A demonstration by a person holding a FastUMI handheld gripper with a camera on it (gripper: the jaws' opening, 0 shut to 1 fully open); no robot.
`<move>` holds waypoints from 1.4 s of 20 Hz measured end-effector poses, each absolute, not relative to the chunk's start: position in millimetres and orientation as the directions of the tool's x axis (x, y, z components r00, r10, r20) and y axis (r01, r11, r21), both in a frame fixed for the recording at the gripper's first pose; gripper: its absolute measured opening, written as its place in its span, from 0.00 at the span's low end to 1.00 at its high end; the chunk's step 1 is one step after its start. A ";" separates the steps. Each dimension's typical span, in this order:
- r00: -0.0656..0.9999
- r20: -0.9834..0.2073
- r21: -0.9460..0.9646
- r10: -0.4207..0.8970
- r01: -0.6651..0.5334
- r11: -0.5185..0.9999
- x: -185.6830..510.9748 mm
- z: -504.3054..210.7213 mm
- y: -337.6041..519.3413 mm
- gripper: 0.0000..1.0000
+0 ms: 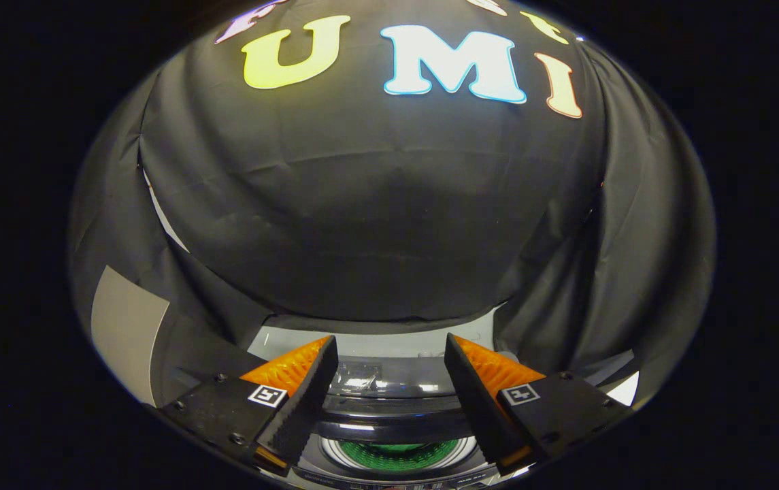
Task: Put the clothes into the washing machine and then close the washing machine lid.
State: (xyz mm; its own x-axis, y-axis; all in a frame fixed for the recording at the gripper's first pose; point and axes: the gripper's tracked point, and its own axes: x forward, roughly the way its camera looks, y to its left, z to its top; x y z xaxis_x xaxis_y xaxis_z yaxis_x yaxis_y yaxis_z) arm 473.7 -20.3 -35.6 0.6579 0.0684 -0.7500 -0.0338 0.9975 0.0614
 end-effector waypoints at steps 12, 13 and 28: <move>0.796 -0.603 0.052 0.054 -0.028 0.998 438.7 -28.1 -20.5 0.99; 0.809 -0.585 0.052 0.053 -0.029 0.998 436.8 -27.8 -20.5 0.99; 0.867 -0.498 0.040 0.022 -0.002 0.999 342.8 -71.8 -12.4 0.98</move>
